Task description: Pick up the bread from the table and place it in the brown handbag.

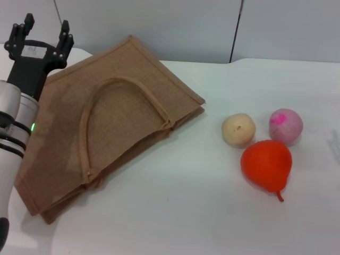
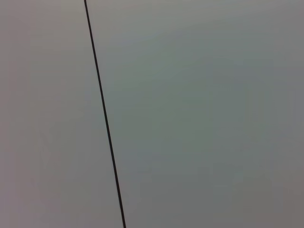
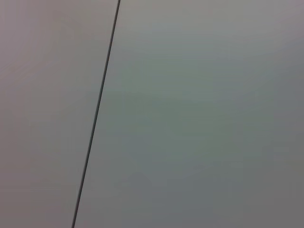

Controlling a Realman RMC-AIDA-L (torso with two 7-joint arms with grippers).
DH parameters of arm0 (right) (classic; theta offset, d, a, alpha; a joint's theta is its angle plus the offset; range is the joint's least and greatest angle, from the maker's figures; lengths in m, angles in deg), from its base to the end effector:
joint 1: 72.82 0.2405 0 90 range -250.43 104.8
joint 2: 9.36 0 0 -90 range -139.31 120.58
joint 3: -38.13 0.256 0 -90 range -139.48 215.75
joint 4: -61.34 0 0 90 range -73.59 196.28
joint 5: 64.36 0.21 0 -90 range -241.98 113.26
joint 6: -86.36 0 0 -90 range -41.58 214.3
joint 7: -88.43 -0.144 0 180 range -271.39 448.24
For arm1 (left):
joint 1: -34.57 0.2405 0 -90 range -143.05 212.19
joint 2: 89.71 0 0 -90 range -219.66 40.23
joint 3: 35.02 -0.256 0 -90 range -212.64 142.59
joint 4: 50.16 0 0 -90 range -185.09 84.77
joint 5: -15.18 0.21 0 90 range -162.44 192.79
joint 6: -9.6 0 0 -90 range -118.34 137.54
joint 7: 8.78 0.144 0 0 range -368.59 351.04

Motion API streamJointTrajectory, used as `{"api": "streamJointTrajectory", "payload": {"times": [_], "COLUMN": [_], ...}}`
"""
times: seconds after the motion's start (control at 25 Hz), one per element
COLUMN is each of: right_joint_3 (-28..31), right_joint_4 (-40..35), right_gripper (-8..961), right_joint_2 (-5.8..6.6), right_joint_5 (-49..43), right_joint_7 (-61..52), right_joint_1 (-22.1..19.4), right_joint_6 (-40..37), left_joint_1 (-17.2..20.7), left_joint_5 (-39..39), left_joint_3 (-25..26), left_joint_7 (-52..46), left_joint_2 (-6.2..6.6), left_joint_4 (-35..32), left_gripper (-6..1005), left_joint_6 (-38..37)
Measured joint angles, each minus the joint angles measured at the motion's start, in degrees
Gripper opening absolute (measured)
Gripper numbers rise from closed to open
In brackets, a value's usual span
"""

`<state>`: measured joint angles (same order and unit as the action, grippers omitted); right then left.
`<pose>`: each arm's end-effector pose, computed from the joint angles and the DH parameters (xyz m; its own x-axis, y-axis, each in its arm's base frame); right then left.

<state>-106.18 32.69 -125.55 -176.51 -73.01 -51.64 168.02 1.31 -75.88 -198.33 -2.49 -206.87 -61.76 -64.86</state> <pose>0.2691 0.3180 0.0035 0.7489 0.3748 -0.5465 -0.5866 -0.0089 -0.8098 -0.2895 0.3651 0.0072 0.7780 -0.2339 0.5831 0.5879 -0.0563 -0.8070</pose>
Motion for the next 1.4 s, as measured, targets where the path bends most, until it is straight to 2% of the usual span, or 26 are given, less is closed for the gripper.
{"api": "streamJointTrajectory", "payload": {"times": [0.6,1.4], "right_joint_3": [0.0,0.0], "right_joint_4": [0.2,0.0], "right_gripper": [889,889], "right_joint_2": [0.0,0.0], "right_joint_5": [0.0,0.0], "right_joint_7": [0.0,0.0], "right_joint_1": [-0.1,0.0], "right_joint_6": [-1.7,-1.1], "left_joint_1": [0.3,0.2], "left_joint_5": [0.0,0.0], "left_joint_3": [0.0,0.0], "left_joint_7": [0.1,0.2], "left_joint_2": [0.0,0.0], "left_joint_4": [-0.2,-1.0], "left_gripper": [721,721], "left_joint_6": [2.2,1.3]}}
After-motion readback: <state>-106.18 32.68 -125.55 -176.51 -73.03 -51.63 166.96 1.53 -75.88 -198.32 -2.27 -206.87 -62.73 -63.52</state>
